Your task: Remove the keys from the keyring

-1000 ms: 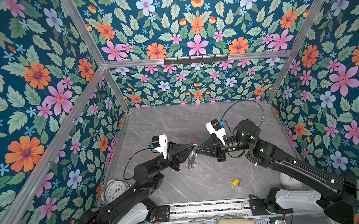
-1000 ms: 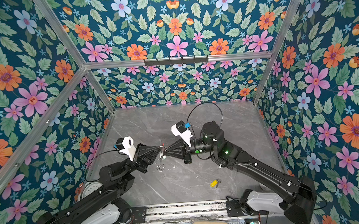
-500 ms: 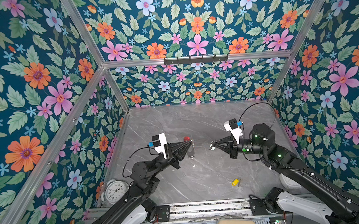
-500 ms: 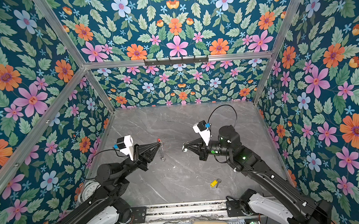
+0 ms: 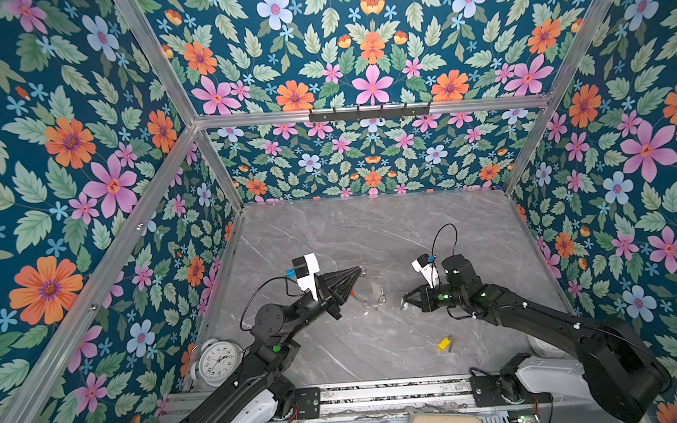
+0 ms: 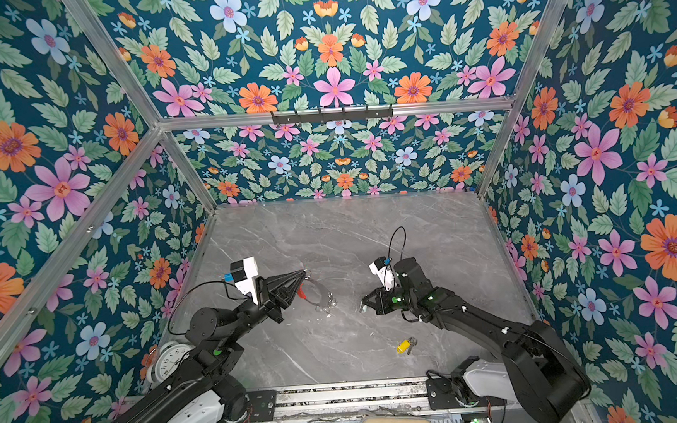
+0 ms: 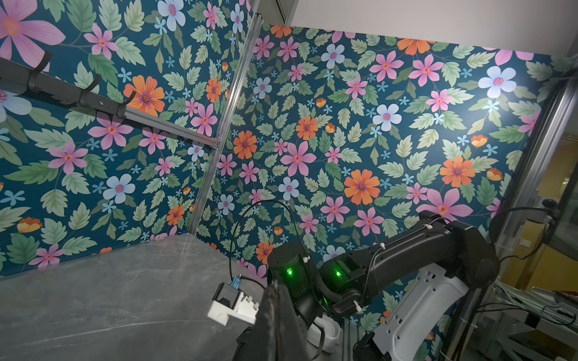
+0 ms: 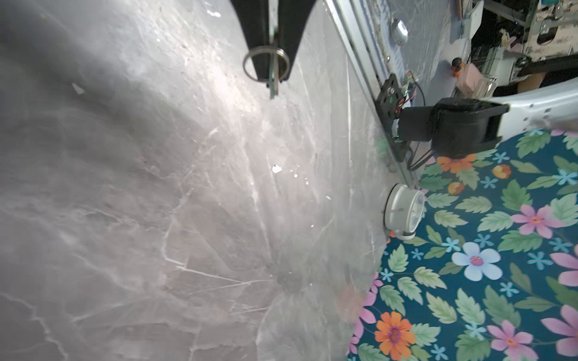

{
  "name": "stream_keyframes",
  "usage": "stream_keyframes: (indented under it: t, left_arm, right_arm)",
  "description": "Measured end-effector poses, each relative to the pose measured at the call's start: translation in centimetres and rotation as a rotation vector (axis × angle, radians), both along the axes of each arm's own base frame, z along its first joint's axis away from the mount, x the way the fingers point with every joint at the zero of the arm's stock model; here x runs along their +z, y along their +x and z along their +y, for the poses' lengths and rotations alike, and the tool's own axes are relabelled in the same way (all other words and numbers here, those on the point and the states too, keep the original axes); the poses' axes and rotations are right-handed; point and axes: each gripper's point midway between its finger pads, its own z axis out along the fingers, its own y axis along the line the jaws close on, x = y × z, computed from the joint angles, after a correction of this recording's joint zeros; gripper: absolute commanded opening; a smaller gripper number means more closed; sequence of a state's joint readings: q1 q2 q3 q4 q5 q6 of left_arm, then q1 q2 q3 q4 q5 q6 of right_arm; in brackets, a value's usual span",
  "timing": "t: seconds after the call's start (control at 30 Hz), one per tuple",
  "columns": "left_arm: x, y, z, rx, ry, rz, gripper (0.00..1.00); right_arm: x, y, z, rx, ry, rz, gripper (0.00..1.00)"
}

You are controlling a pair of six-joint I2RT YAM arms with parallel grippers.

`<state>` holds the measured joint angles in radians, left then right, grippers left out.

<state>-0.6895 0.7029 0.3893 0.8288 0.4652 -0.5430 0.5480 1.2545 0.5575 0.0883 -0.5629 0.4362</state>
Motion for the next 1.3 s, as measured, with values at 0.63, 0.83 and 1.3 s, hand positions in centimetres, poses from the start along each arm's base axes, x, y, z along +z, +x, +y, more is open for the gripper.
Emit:
stream_keyframes:
  t: [0.63, 0.83, 1.3]
  left_arm:
    - [-2.3, 0.7, 0.0, 0.021, 0.028, 0.055, 0.0]
    - [-2.3, 0.7, 0.1, 0.026, 0.026, 0.056, 0.0]
    - [-2.2, 1.1, 0.0, 0.039, 0.026, 0.065, 0.0]
  right_arm:
    - [-8.1, 1.9, -1.9, -0.156, -0.185, 0.129, 0.41]
    - [-6.8, 2.5, -2.1, -0.179, -0.181, 0.096, 0.56]
    - [10.7, 2.0, -0.7, -0.165, 0.017, -0.241, 0.64]
